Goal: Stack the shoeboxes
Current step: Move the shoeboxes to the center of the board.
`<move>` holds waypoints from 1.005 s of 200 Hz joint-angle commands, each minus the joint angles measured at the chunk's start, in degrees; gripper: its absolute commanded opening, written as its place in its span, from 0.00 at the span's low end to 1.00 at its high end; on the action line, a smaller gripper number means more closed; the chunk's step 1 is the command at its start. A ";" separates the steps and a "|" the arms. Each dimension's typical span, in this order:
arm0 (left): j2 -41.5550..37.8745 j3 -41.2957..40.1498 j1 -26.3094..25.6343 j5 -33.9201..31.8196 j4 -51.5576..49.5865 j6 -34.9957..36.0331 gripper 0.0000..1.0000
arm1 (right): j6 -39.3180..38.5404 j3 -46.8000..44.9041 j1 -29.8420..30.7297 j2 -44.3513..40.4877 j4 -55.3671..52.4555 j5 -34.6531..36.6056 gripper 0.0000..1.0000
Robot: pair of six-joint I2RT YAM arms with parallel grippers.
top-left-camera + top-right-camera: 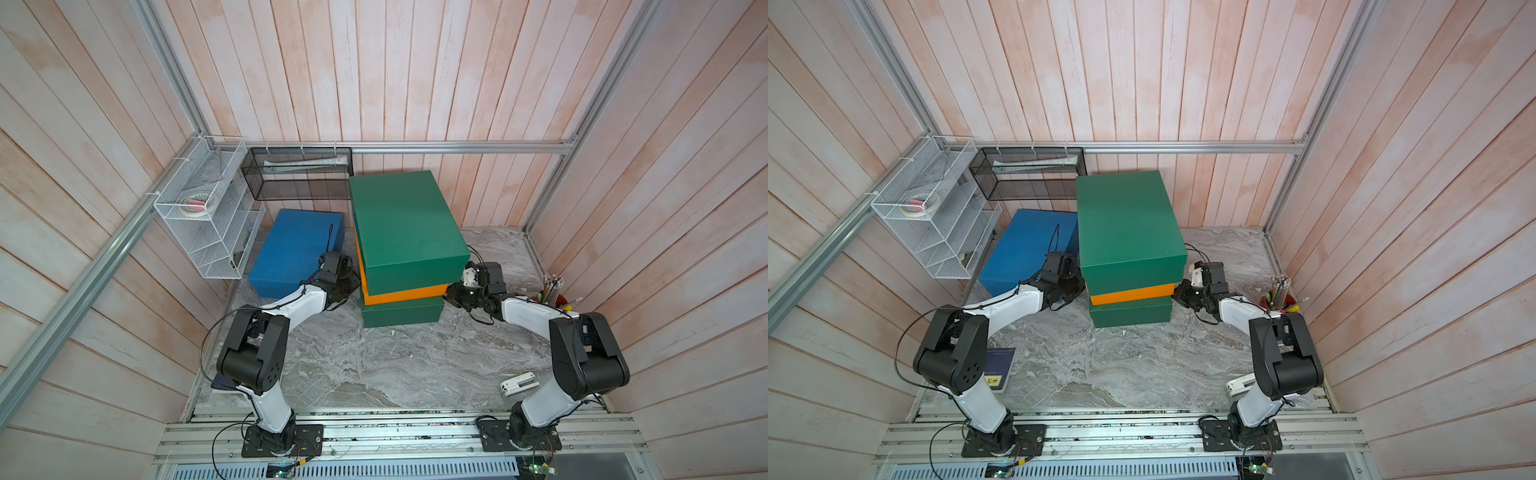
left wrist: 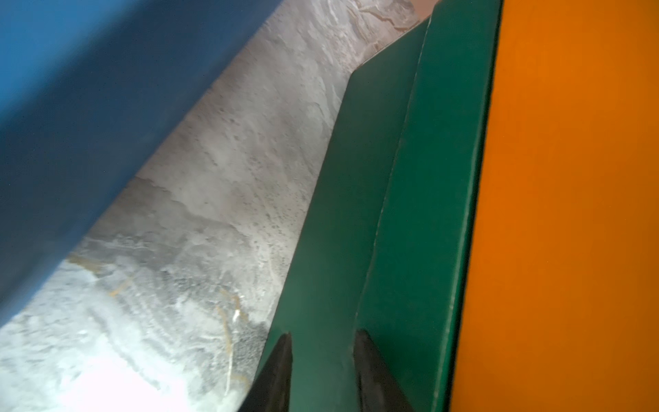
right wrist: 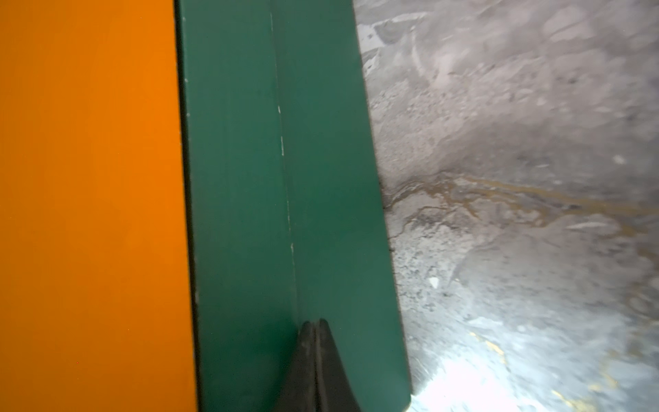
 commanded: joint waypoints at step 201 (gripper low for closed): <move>-6.04 0.86 -0.92 4.94 -3.59 0.66 0.38 | -6.73 7.38 -5.77 -8.43 -10.39 -0.97 0.07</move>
